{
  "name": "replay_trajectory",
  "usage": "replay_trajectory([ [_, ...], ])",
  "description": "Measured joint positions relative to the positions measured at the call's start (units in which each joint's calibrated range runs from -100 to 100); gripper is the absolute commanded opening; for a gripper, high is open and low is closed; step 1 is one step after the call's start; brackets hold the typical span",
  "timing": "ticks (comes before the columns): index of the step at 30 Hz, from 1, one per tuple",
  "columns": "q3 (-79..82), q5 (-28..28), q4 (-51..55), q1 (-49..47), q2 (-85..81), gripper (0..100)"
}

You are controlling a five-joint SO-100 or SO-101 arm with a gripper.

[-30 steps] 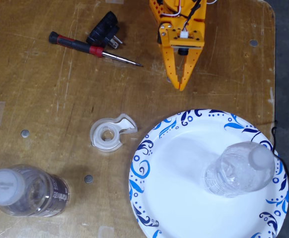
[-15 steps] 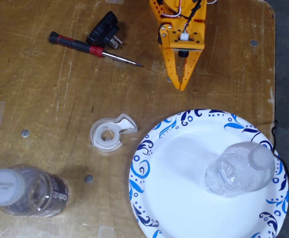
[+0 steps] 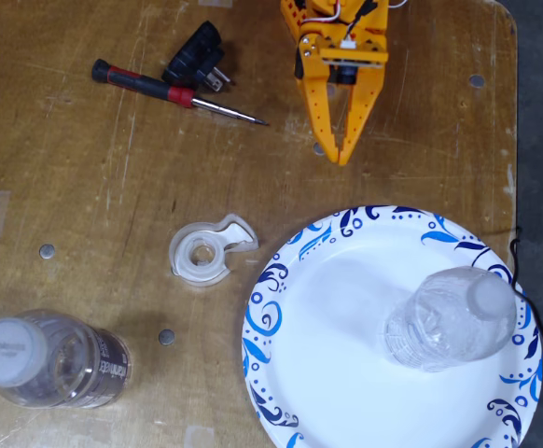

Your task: Move the bottles to the plate

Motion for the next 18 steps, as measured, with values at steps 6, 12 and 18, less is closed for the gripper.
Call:
replay_trajectory([
  [6, 0.0, 0.0, -9.3, 0.0, 0.0, 1],
  [12, 0.0, 0.0, -12.8, -0.1, 0.0, 1],
  [18, 0.0, 0.0, -13.3, 0.3, 0.0, 1],
])
